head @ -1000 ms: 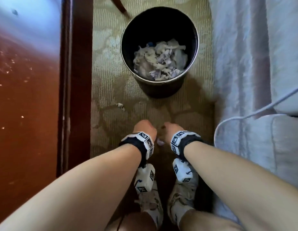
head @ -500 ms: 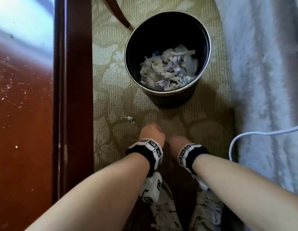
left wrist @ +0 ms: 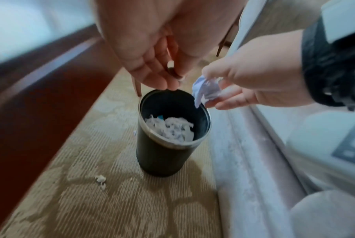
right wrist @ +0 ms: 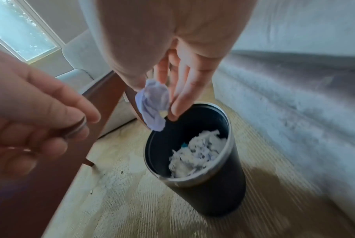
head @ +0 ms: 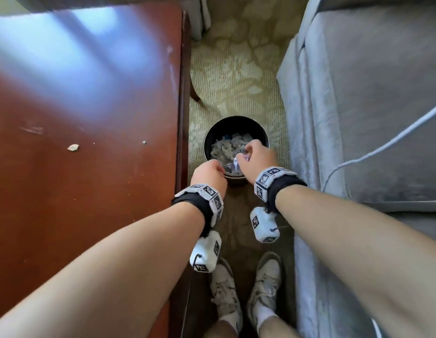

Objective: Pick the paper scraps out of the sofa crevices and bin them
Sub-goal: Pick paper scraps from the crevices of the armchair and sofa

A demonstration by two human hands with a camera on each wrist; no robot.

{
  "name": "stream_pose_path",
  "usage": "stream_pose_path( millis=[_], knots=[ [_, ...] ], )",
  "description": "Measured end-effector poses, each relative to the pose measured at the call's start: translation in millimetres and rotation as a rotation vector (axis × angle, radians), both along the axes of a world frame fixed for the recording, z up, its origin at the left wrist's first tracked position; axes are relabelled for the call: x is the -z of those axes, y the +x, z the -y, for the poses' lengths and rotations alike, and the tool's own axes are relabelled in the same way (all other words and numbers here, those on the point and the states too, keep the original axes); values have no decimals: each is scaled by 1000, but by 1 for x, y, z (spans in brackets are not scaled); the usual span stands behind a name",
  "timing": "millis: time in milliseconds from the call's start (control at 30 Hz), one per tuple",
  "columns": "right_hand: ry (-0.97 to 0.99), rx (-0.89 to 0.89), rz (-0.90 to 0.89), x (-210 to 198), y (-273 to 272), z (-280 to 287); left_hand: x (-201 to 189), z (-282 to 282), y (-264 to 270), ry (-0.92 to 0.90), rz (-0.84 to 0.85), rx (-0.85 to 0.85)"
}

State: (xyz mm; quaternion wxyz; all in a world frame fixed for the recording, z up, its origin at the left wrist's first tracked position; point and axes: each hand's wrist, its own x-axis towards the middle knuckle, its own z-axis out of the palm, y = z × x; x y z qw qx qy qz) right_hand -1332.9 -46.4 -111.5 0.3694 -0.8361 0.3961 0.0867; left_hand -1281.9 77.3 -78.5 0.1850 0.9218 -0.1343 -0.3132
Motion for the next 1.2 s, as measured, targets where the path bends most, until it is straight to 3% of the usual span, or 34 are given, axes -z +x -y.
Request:
stream_pose_path(
  millis=[267,567,767,900,1033,1200],
  knots=[
    [-64,-257,-73,-135,36,-2,-125,-9,43,-168,65,-160],
    [-46,-793,60,-293,107,-83,-240,-83,52,-211,174,-458],
    [-144,-1146,84,-351,133,-162,-305,-152,36,-239,275,-768],
    [-181,-1373,102,-385,122,-238,-336,-214,0,-205,326,-983],
    [-188,-1616,85,-396,83,-332,-337,-288,-59,-175,346,-1219],
    [-178,-1886,62,-373,9,-440,-308,-373,-148,-150,346,-1477]
  ],
)
